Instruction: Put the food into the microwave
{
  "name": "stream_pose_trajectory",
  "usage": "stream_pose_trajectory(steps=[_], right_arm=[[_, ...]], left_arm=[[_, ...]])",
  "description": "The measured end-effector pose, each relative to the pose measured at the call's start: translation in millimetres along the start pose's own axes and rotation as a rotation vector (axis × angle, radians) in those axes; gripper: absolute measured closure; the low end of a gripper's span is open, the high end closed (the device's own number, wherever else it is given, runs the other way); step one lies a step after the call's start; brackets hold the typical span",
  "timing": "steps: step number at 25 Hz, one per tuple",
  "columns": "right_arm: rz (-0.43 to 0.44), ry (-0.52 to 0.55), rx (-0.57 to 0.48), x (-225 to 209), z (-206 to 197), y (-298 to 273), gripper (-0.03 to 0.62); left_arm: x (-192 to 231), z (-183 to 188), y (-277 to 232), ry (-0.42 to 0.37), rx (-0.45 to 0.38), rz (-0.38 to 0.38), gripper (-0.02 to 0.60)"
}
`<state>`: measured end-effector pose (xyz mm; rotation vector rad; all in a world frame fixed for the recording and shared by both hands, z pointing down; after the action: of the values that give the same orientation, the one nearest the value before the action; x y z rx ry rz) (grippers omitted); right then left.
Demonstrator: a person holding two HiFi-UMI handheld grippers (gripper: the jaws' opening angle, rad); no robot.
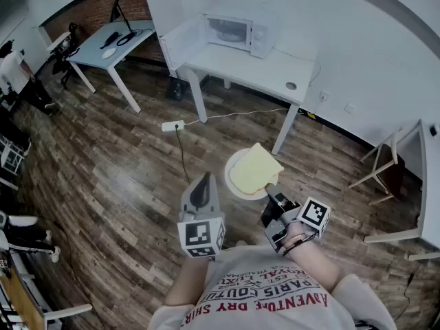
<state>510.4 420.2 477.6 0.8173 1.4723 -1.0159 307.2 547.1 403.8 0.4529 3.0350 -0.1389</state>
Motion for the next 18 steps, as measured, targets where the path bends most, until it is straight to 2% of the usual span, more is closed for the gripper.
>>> stream_pose_trajectory(steps=[7,12,18], right_arm=[[-0.003,0.002,0.015,-2,2,1,0.572],[-0.008,0.035,0.07,-3,6,-7,0.574],[-0.01,-0.006,0.074,-3,17,-15,0.574]], left_arm=[[-3,1,-2,-0.009,0.001,0.001,0.575],[-5,-3,-10,-0.012,0.012,-0.004,0.575],[-6,-3,-25,-0.002,0.031,0.0,0.575]])
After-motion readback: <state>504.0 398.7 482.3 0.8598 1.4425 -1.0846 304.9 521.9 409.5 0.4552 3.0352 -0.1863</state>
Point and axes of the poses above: the fingertips, and each gripper's own axes: y backward along the fingers, x to its left, z out of its top, the point moved 8 cm from there along y, backward along the fingers, and after that the axes turned 6 degrees about -y, right-handed, at the moved point
